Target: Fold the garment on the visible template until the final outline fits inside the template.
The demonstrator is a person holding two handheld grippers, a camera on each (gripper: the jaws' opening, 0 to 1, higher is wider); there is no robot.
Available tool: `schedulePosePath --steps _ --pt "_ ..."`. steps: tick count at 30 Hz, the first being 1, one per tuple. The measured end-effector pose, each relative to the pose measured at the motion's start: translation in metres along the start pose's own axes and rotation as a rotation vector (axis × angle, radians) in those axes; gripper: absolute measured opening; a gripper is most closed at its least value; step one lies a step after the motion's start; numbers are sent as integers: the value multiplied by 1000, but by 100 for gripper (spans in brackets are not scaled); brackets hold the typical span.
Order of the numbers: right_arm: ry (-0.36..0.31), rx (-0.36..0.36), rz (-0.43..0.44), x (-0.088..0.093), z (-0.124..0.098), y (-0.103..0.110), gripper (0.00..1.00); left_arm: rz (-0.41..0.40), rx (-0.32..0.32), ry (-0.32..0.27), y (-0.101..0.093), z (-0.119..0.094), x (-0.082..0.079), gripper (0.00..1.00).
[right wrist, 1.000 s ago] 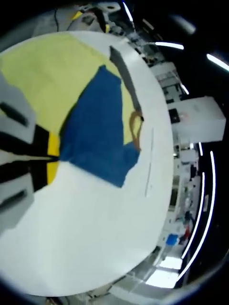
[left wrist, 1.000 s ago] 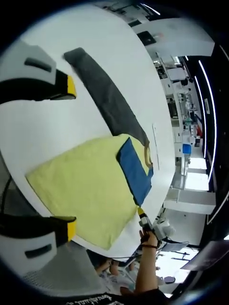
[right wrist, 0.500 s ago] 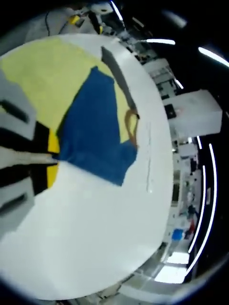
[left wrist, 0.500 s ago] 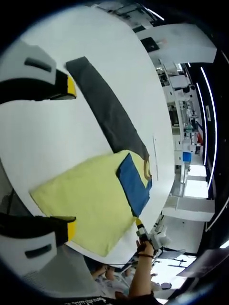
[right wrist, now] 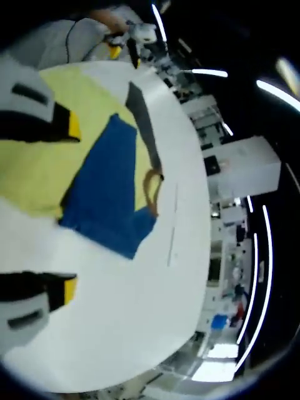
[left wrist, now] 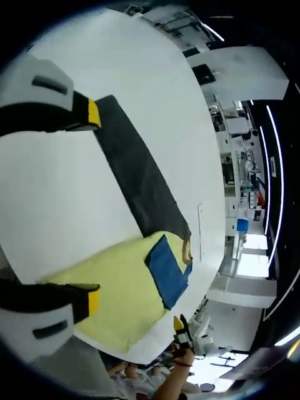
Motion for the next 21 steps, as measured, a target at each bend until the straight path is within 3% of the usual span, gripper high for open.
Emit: schedulePosePath --steps 4,12,21 --pt "-16 -27 -21 -2 -14 6 99 -23 -31 -15 24 -3 -4 99" --pt "-53 -82 -57 -5 -45 20 99 -35 -116 -5 64 -8 -1 96" --pt "-54 -95 -179 4 -71 32 99 -101 -204 -8 104 -4 10 84"
Point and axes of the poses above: the point that each gripper's makers call its tool centre point, and the gripper's own axes: z roughly forward along the fingers, y roughly to its left, x roughly out of its underside, the point moved 3 cm from there along -z, roughly backward along the fingers, and after that the axes turned 12 degrees about x, right-handed, at the moved point
